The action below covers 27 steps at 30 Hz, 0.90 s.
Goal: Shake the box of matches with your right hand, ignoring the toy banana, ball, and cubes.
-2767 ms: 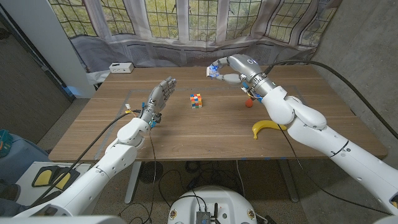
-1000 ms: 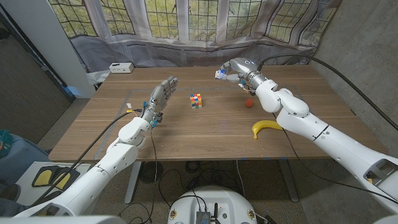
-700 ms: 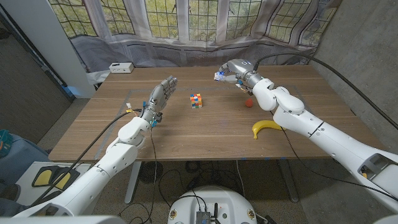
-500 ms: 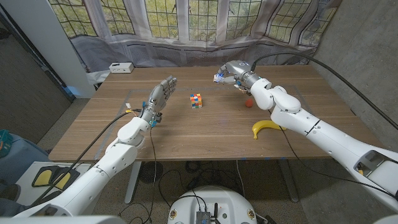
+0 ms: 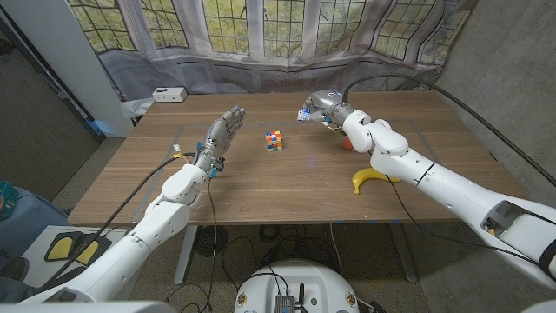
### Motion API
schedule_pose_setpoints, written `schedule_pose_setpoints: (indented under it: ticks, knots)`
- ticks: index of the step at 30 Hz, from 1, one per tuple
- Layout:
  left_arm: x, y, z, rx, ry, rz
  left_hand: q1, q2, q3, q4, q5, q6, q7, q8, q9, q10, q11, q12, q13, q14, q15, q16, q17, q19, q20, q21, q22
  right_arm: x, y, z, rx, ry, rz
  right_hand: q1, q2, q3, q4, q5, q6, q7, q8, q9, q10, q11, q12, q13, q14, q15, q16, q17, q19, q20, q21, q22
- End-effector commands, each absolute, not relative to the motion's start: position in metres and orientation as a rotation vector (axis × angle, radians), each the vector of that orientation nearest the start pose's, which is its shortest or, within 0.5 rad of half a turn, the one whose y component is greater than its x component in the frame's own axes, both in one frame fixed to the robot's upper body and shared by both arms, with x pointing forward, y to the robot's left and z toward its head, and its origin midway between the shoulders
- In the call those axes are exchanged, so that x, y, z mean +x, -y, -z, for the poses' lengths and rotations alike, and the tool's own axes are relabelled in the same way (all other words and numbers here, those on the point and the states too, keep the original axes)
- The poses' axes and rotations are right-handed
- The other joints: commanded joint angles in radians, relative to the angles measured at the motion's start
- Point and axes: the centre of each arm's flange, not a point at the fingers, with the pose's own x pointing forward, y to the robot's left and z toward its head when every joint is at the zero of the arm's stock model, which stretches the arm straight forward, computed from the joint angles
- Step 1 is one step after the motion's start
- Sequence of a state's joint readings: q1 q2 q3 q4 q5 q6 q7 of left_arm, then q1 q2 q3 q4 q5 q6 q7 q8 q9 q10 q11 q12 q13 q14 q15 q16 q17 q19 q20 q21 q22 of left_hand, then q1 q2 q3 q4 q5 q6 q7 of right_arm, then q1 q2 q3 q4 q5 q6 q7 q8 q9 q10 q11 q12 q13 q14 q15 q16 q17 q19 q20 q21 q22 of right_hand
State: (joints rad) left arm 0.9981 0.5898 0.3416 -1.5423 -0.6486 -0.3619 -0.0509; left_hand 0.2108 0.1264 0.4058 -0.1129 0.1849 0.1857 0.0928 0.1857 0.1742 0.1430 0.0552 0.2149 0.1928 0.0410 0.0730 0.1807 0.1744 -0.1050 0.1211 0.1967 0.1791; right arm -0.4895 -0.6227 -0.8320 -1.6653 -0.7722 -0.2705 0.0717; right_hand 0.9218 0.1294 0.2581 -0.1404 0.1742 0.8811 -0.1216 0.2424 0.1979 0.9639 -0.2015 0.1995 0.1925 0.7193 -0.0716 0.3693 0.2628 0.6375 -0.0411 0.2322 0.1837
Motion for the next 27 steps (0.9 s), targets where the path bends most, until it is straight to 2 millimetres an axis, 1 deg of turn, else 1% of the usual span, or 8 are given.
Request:
schedule_pose_setpoints:
  ticks: [1, 3, 4, 9, 13, 20, 24, 27]
  knots:
    - [0.59, -0.27, 0.027, -0.007, 0.715, 0.32, -0.001, -0.011, 0.009, -0.001, -0.002, 0.006, -0.002, 0.0, 0.004, 0.003, -0.008, -0.003, 0.004, -0.003, 0.002, 0.005, 0.003, 0.002, 0.01, 0.004, 0.003, 0.64, 0.121, -0.077, -1.662, 0.661, 0.037, 0.018, 0.025, 0.004, 0.005, 0.005, 0.094, -0.074, 0.006, 0.006, -0.003, -0.002, 0.004, 0.005, -0.006, -0.055, -0.004, 0.003, -0.003, 0.003, -0.001, 0.002]
    - [0.59, -0.27, 0.027, -0.01, 0.715, 0.322, -0.001, -0.011, 0.01, -0.001, -0.002, 0.006, -0.002, 0.0, 0.004, 0.003, -0.008, -0.003, 0.004, -0.003, 0.002, 0.005, 0.003, 0.002, 0.01, 0.004, 0.003, 0.643, 0.121, -0.076, -1.667, 0.651, 0.034, 0.018, 0.025, 0.004, 0.004, 0.005, 0.095, -0.074, 0.007, 0.006, -0.002, -0.003, 0.004, 0.005, -0.005, -0.054, -0.004, 0.003, -0.003, 0.004, -0.001, 0.002]
    - [0.59, -0.27, 0.028, -0.009, 0.715, 0.321, -0.002, -0.012, 0.01, -0.001, -0.002, 0.006, -0.002, 0.0, 0.004, 0.004, -0.009, -0.003, 0.004, -0.003, 0.003, 0.005, 0.003, 0.003, 0.01, 0.004, 0.003, 0.644, 0.121, -0.075, -1.669, 0.646, 0.032, 0.018, 0.025, 0.004, 0.005, 0.005, 0.096, -0.073, 0.006, 0.006, -0.001, 0.002, 0.004, 0.005, -0.005, -0.054, -0.004, 0.003, -0.003, 0.004, -0.001, 0.002]
    - [0.589, -0.27, 0.03, -0.01, 0.71, 0.317, -0.002, -0.012, 0.01, -0.001, -0.002, 0.006, -0.002, 0.0, 0.004, 0.003, -0.007, -0.003, 0.004, -0.003, 0.003, 0.005, 0.003, 0.002, 0.01, 0.004, 0.003, 0.652, 0.122, -0.071, -1.683, 0.62, 0.026, 0.018, 0.025, 0.004, 0.004, 0.005, 0.095, -0.072, 0.006, 0.006, -0.003, -0.004, 0.003, 0.006, -0.004, -0.054, -0.005, 0.003, -0.003, 0.004, -0.001, 0.002]
    - [0.589, -0.271, 0.031, -0.011, 0.708, 0.314, -0.002, -0.012, 0.011, -0.001, -0.002, 0.006, -0.002, 0.0, 0.004, 0.004, -0.006, -0.003, 0.004, -0.003, 0.003, 0.005, 0.003, 0.003, 0.009, 0.004, 0.003, 0.657, 0.124, -0.068, -1.687, 0.597, 0.022, 0.017, 0.026, 0.004, 0.005, 0.005, 0.094, -0.072, 0.005, 0.006, -0.001, -0.001, 0.005, 0.006, -0.004, -0.055, -0.005, 0.004, -0.003, 0.004, -0.001, 0.002]
    - [0.589, -0.27, 0.032, -0.011, 0.706, 0.314, -0.003, -0.012, 0.012, -0.002, -0.002, 0.006, -0.002, 0.0, 0.004, 0.004, -0.009, -0.003, 0.004, -0.002, 0.003, 0.005, 0.003, 0.003, 0.01, 0.004, 0.003, 0.663, 0.126, -0.065, -1.697, 0.566, 0.014, 0.015, 0.027, 0.004, 0.007, 0.005, 0.094, -0.072, 0.004, 0.006, -0.002, 0.0, 0.004, 0.006, -0.003, -0.056, -0.006, 0.003, -0.004, 0.003, -0.001, 0.002]
    - [0.589, -0.27, 0.032, -0.011, 0.706, 0.314, -0.003, -0.012, 0.013, -0.002, -0.002, 0.006, -0.002, 0.0, 0.004, 0.003, -0.009, -0.003, 0.004, -0.003, 0.003, 0.005, 0.003, 0.003, 0.01, 0.004, 0.003, 0.667, 0.124, -0.064, -1.711, 0.544, 0.001, 0.016, 0.026, 0.004, 0.006, 0.005, 0.095, -0.071, 0.005, 0.006, -0.002, 0.004, 0.004, 0.006, -0.002, -0.055, -0.006, 0.004, -0.003, 0.004, -0.001, 0.002]
    - [0.589, -0.27, 0.032, -0.014, 0.707, 0.314, -0.003, -0.012, 0.013, -0.002, -0.002, 0.006, -0.002, 0.0, 0.004, 0.004, -0.009, -0.003, 0.004, -0.002, 0.003, 0.005, 0.003, 0.003, 0.011, 0.005, 0.003, 0.67, 0.123, -0.064, -1.721, 0.531, -0.005, 0.015, 0.026, 0.004, 0.006, 0.005, 0.095, -0.071, 0.004, 0.006, -0.003, 0.002, 0.004, 0.006, -0.002, -0.054, -0.007, 0.003, -0.004, 0.004, -0.001, 0.002]
